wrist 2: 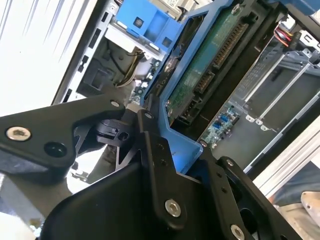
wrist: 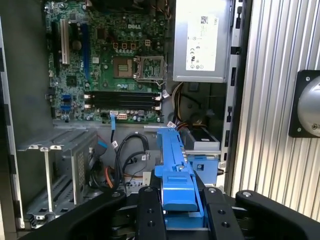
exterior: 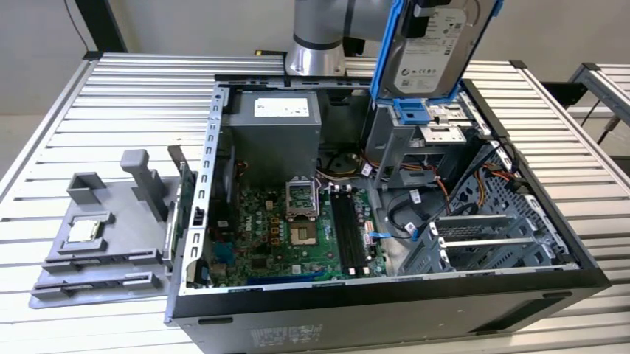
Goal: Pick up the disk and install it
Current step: 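Pick up the disk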
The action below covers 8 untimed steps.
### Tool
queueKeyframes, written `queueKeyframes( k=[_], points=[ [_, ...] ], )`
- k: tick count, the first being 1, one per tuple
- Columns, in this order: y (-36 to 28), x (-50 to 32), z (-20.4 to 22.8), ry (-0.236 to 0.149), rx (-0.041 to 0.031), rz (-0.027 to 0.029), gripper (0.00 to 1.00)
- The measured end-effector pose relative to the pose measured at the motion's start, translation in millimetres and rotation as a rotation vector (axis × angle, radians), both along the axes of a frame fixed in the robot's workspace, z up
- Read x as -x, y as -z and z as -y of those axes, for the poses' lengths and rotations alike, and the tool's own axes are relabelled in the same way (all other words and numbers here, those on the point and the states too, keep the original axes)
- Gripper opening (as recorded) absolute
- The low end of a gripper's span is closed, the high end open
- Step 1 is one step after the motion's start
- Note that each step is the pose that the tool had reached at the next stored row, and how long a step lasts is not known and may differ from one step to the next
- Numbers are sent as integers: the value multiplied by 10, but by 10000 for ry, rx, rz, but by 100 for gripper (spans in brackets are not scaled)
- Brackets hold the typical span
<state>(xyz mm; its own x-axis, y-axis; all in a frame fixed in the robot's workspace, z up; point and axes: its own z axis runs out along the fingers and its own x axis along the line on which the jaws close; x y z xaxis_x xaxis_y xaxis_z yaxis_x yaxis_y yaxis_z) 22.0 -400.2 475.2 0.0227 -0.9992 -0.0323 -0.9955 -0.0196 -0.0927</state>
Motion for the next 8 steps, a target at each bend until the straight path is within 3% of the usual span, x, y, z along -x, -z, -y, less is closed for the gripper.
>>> queueKeyframes(
  k=[8],
  points=[
    [0, -31, 186, 0, 0, -20, 0]
  ],
)
